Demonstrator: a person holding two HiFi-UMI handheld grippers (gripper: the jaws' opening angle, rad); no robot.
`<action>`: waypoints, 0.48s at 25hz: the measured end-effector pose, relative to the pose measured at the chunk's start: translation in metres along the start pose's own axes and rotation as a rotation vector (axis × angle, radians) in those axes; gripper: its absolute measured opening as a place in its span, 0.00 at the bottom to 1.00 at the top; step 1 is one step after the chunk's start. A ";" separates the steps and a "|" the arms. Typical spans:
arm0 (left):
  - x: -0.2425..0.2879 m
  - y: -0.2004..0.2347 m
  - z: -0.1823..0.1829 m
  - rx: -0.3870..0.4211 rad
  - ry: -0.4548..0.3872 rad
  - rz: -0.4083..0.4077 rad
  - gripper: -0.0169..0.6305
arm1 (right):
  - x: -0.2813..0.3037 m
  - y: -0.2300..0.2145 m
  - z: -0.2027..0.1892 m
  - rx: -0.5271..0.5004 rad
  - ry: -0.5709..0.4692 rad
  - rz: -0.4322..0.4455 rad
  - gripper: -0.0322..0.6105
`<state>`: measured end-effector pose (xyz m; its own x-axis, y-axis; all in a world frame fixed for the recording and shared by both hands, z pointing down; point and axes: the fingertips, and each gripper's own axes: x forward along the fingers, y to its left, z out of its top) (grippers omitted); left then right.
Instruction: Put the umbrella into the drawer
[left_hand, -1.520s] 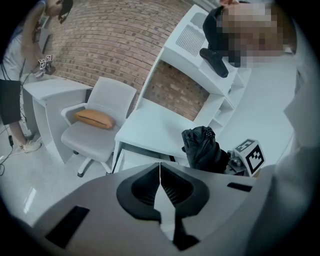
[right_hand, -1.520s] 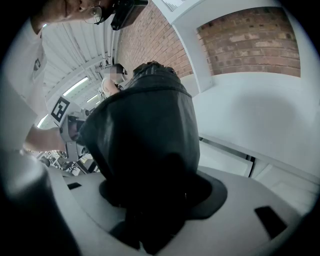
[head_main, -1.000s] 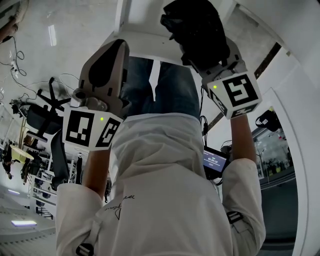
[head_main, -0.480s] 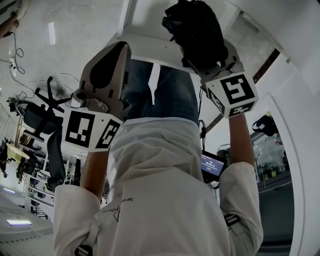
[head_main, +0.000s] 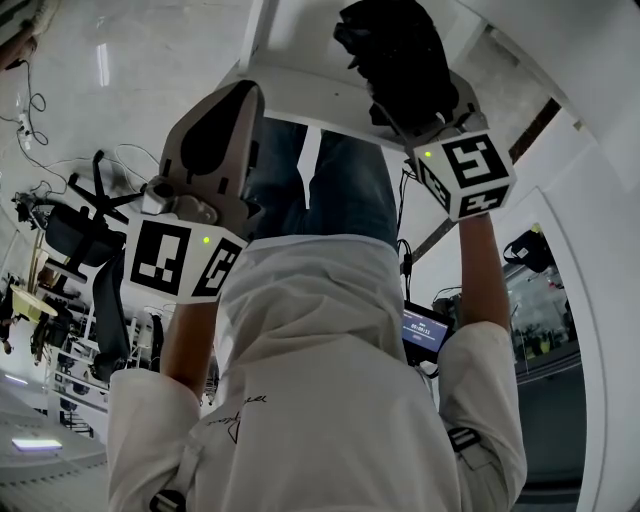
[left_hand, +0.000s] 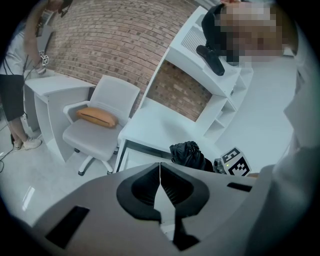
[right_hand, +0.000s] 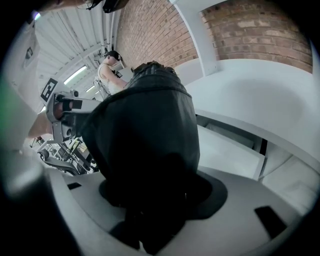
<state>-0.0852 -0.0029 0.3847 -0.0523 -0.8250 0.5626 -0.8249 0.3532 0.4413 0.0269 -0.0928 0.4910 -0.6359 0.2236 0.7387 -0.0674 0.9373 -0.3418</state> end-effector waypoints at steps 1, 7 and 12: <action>0.000 0.001 0.000 -0.001 0.000 0.000 0.05 | 0.002 -0.001 -0.002 0.000 0.006 0.000 0.44; 0.000 0.001 0.001 -0.002 -0.002 -0.001 0.05 | 0.007 -0.001 -0.008 0.003 0.028 0.003 0.44; 0.001 0.001 0.001 -0.031 -0.002 -0.011 0.05 | 0.013 -0.003 -0.013 0.001 0.045 0.006 0.44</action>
<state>-0.0860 -0.0036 0.3850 -0.0446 -0.8301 0.5559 -0.8077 0.3574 0.4689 0.0292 -0.0887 0.5093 -0.6008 0.2416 0.7620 -0.0643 0.9356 -0.3473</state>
